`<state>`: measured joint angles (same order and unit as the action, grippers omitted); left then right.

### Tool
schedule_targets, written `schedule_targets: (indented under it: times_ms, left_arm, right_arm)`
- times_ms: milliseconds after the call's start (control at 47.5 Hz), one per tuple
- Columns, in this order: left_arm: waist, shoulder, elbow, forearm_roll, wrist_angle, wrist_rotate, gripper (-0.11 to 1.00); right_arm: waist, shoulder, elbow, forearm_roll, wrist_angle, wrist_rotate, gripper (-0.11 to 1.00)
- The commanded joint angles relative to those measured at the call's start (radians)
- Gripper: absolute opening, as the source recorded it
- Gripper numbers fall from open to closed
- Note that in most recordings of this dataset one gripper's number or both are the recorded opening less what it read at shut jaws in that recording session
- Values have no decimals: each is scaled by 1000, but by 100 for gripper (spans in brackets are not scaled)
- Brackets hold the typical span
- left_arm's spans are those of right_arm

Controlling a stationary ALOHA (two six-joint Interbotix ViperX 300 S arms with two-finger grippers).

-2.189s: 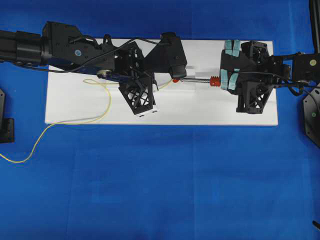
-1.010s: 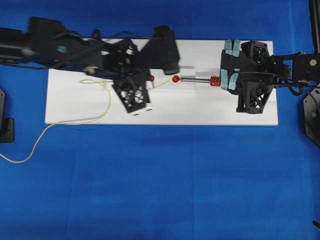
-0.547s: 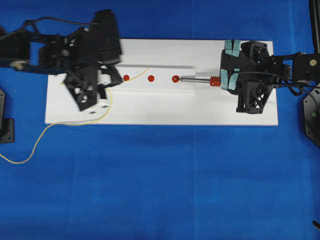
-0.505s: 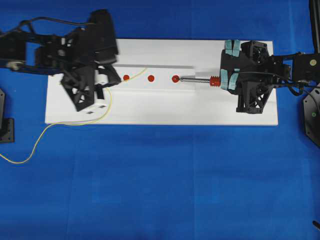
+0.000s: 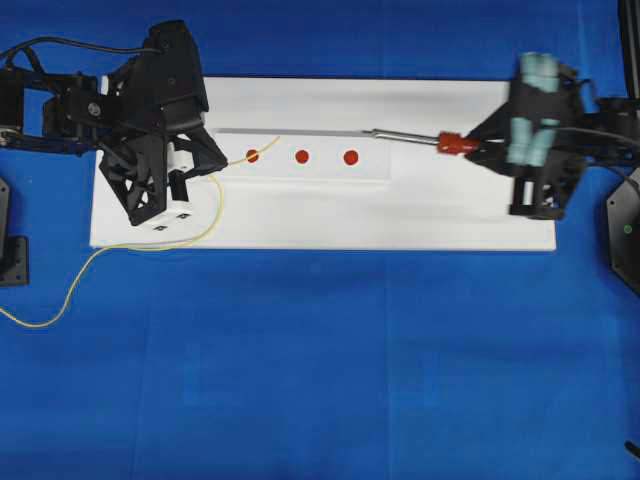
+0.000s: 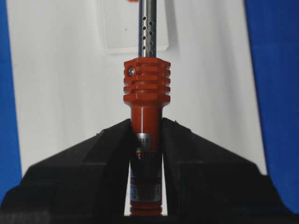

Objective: Touch the tip of the soldering iron to the tip of the solder at the mark.
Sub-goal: 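Withdraw both tools from the strip and lower them toward the table, then place solder wire and iron on the table and open both grippers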

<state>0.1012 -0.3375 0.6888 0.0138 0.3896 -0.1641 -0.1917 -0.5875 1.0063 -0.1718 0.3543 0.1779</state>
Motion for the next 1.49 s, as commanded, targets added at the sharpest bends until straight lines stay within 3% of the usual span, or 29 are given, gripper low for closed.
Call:
schedule_targets:
  times_ms: [0, 274, 442, 568, 674, 863, 1052, 1179, 1473]
  left_arm:
    - [-3, -18, -9, 0, -14, 2, 1]
    - [-5, -32, 8, 0, -29, 2, 1]
    - [-44, -44, 12, -3, -32, -12, 1]
    - [-114, -57, 12, -3, -41, -54, 1]
    - [-195, -67, 20, -3, -46, -109, 1]
    - [-354, -61, 35, -3, -91, -207, 1]
    - [-480, 0, 63, -3, -209, -241, 1]
    - [-522, 81, 87, -5, -319, -244, 1]
    - [-534, 316, 127, -6, -568, -287, 1]
  right_arm:
    - [0, -72, 14, 2, -8, 2, 6]
    - [0, -97, 40, 9, -12, 2, 6]
    - [17, -98, 20, 69, -12, 2, 6]
    - [106, -115, 8, 115, -9, 2, 6]
    - [227, -121, -3, 143, -14, 5, 6]
    - [422, -92, -6, 149, -55, 64, 6]
    - [572, 5, -6, 149, -114, 107, 6]
    - [621, 97, 2, 149, -187, 121, 6]
    - [635, 337, 26, 152, -403, 166, 6]
